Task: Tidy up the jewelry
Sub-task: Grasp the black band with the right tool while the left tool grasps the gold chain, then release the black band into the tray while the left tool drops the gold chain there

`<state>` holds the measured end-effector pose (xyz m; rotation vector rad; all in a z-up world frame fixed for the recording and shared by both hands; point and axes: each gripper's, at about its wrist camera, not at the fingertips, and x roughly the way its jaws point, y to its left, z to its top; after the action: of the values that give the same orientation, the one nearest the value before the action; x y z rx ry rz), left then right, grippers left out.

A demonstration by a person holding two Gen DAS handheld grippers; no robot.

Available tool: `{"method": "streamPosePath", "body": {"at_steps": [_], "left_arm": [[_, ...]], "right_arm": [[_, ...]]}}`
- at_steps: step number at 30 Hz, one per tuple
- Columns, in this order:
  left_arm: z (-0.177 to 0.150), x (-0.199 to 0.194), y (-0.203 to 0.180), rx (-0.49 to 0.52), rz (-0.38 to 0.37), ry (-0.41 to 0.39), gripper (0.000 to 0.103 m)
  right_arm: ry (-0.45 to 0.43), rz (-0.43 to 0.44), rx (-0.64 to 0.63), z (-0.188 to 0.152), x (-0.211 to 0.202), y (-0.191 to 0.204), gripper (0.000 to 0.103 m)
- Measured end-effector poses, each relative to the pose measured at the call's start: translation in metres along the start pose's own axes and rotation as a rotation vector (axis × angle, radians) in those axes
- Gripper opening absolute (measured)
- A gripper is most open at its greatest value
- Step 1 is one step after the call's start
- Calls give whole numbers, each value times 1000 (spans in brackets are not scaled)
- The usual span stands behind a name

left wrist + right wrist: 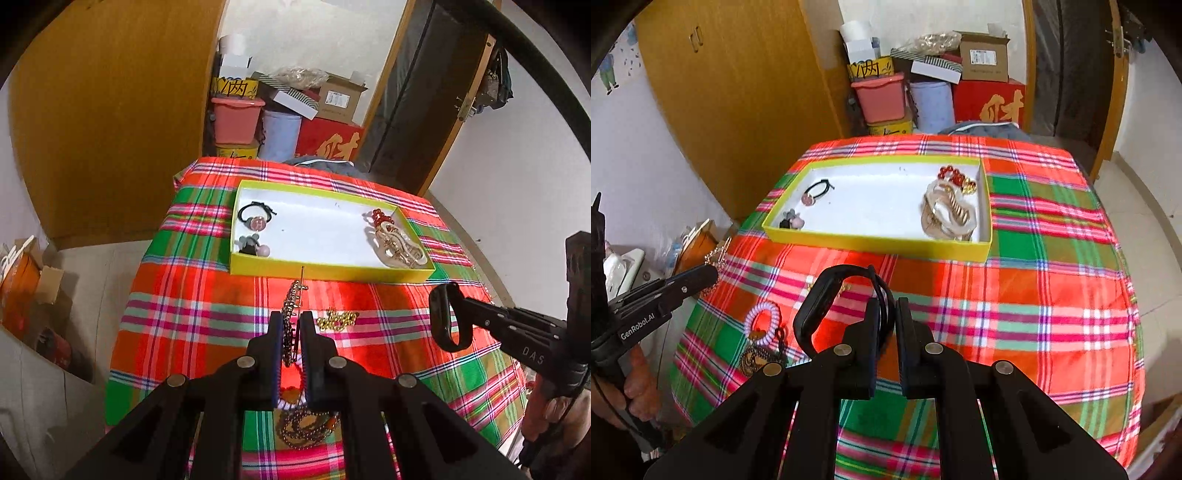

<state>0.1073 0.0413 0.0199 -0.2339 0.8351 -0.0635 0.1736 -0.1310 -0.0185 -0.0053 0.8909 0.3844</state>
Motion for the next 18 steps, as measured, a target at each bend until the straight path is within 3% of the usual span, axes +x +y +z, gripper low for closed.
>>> {"method": "streamPosePath", "body": {"at_steps": [18], "left_arm": [[54,31,-8,64,-23,-34,9]], "right_arm": [[-36,-16,-23,53,28,-3,8]]}}
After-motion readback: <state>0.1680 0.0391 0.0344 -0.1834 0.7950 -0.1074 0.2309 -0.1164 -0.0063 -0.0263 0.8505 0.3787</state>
